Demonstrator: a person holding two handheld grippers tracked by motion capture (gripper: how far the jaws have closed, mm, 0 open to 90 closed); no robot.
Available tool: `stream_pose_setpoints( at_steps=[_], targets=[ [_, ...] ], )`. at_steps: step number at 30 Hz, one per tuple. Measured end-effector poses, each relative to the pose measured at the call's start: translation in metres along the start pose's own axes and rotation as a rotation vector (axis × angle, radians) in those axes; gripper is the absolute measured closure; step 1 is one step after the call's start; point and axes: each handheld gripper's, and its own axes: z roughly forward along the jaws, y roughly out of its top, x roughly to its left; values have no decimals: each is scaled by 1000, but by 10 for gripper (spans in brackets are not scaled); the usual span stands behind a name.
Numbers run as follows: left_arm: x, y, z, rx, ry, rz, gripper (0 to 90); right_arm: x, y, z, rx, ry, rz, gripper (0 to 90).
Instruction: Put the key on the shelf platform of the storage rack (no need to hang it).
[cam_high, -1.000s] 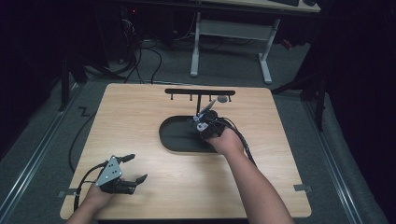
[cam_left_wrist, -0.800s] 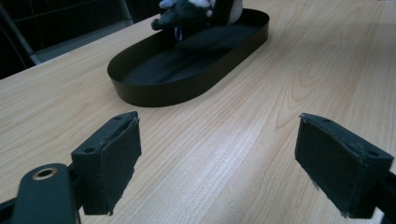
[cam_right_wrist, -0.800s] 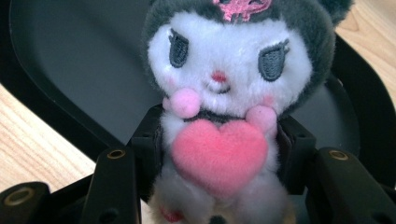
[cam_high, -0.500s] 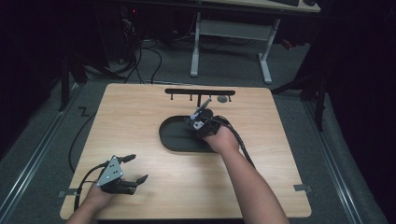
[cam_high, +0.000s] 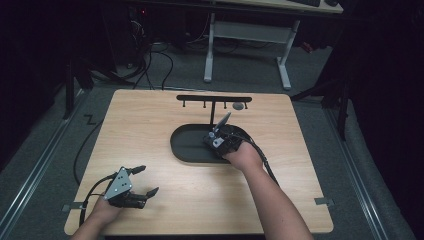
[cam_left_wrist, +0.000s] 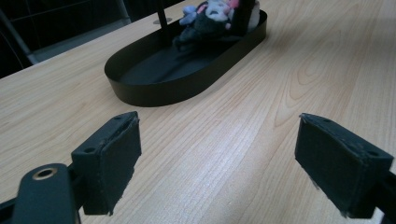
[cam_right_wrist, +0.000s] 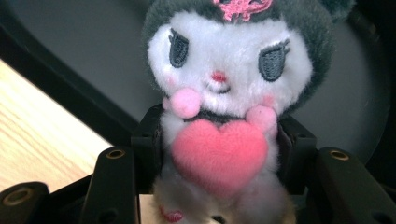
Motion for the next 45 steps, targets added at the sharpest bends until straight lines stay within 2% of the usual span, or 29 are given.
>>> stream_pose_setpoints(
  at_steps=[5, 19, 24, 34, 37, 45],
  targets=[
    [0, 0, 1, 0, 4, 2, 154, -1, -4, 1, -1, 1, 3, 468],
    [0, 0, 0, 2, 2, 1, 154, -2, 3, 9, -12, 9, 9, 448],
    [0, 0, 1, 1, 5, 3, 154, 1, 6, 12, -12, 20, 18, 370],
    [-1, 0, 1, 3, 5, 5, 154, 0, 3, -1, -65, 6, 28, 255],
    [-1, 0, 1, 3, 5, 4, 154, 1, 3, -5, -70, 3, 44, 249],
    [-1, 0, 0, 3, 5, 6, 154, -4, 0, -13, -99, -6, 51, 247]
  ],
)
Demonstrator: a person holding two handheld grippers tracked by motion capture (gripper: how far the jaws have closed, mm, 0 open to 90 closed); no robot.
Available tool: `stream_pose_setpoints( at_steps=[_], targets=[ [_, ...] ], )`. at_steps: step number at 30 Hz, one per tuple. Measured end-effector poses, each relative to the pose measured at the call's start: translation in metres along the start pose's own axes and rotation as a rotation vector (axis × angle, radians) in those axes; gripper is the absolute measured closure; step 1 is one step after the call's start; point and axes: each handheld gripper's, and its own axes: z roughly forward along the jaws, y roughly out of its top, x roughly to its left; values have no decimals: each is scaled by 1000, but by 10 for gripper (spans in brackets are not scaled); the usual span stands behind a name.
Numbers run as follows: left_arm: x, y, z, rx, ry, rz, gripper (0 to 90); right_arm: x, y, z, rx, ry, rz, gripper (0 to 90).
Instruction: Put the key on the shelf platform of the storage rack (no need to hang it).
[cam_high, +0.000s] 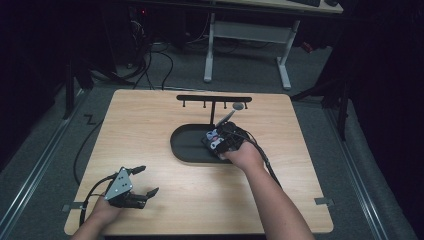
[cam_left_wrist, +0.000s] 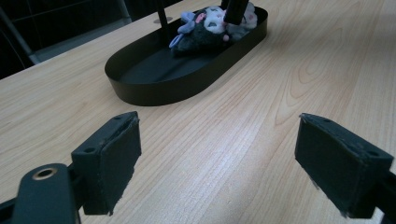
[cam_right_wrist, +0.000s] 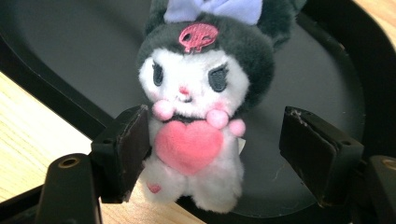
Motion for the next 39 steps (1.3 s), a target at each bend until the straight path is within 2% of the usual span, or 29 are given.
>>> stream_pose_setpoints(
  at_steps=[2, 11, 13, 14, 17, 19, 21, 27, 29, 34, 39],
  targets=[
    [0, 0, 0, 0, 0, 0, 154, 0, -1, -4, -13, 3, 18, 247],
    [0, 0, 0, 1, 1, 1, 154, 3, -9, -17, -38, -6, -20, 277],
    [0, 0, 0, 0, 1, 1, 154, 4, -14, -18, -59, 5, -12, 287],
    [0, 0, 0, 0, 1, 1, 154, 5, -17, -19, -56, 10, 6, 286],
    [0, 0, 0, 1, 1, 2, 154, 4, -23, -18, -62, 5, -19, 288],
    [0, 0, 1, 1, 1, 2, 154, 4, -28, -19, -70, 19, -1, 290],
    [0, 0, 1, 2, 1, 3, 154, 3, -34, -19, -73, 17, -7, 289],
    [0, 0, 1, 4, 2, 4, 154, 1, -52, -22, -107, 34, 19, 297],
    [-1, 0, 1, 5, 2, 5, 154, 2, -60, -25, -124, 47, 35, 297],
    [-1, 0, 1, 5, 4, 6, 154, 2, -79, -29, -175, 59, 38, 295],
    [-1, 0, 1, 7, 5, 5, 154, 6, -103, -32, -258, 52, 39, 264]
  ],
)
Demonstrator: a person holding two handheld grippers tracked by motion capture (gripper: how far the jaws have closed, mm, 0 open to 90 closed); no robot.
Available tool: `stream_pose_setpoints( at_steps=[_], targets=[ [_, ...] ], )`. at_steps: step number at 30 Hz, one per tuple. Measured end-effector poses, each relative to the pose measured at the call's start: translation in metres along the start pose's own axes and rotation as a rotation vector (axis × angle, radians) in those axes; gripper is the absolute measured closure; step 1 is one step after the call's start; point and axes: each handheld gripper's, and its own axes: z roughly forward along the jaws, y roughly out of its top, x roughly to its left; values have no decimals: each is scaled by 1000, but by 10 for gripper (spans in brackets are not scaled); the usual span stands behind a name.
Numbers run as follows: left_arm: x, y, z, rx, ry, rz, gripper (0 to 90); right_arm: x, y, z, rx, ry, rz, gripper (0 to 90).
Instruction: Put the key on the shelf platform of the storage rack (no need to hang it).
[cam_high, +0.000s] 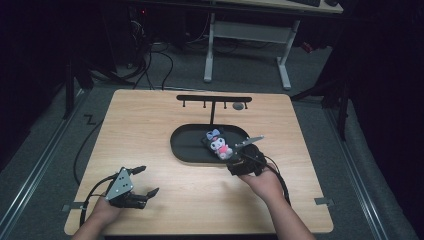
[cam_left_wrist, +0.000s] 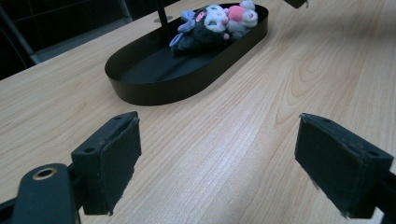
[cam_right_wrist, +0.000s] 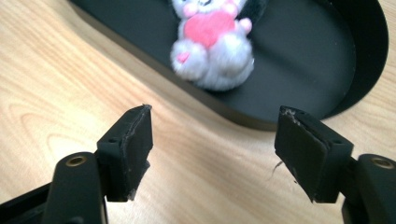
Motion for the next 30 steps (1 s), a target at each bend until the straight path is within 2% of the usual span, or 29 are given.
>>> stream_pose_setpoints(
  at_steps=[7, 13, 14, 15, 16, 17, 18, 19, 20, 22, 24, 28, 30],
  targets=[
    [-1, 0, 1, 2, 2, 3, 154, 8, -40, -8, -132, 2, 28, 264],
    [0, 0, 1, 5, 3, 2, 154, 14, -80, -11, -218, -5, 66, 284],
    [-1, 0, 1, 1, 7, 1, 154, 16, -88, -14, -239, -15, 66, 283],
    [-1, 0, 0, 3, 7, 6, 154, 19, -97, -18, -264, -45, 58, 285],
    [-1, 0, 0, 3, 5, 11, 154, 22, -104, -21, -287, -85, 38, 296],
    [-1, 0, 1, 3, 5, 13, 154, 26, -113, -27, -318, -131, -10, 304],
    [-1, 0, 1, 4, 7, 10, 154, 28, -114, -30, -320, -130, -23, 299],
    [-1, 0, 1, 6, 13, 7, 154, 29, -113, -34, -327, -110, -18, 286],
    [-1, 0, 1, 7, 16, 5, 154, 29, -113, -37, -350, -100, -5, 284],
    [-1, 1, 2, 14, 22, 8, 154, 28, -113, -36, -361, -90, 13, 283],
    [-2, 1, 3, 22, 26, 12, 154, 27, -113, -33, -359, -71, 19, 281],
    [-2, 1, 3, 23, 26, 13, 154, 25, -114, -27, -326, -66, 18, 278],
    [-2, 1, 2, 21, 24, 15, 154, 25, -114, -27, -331, -64, 32, 273]
  ],
)
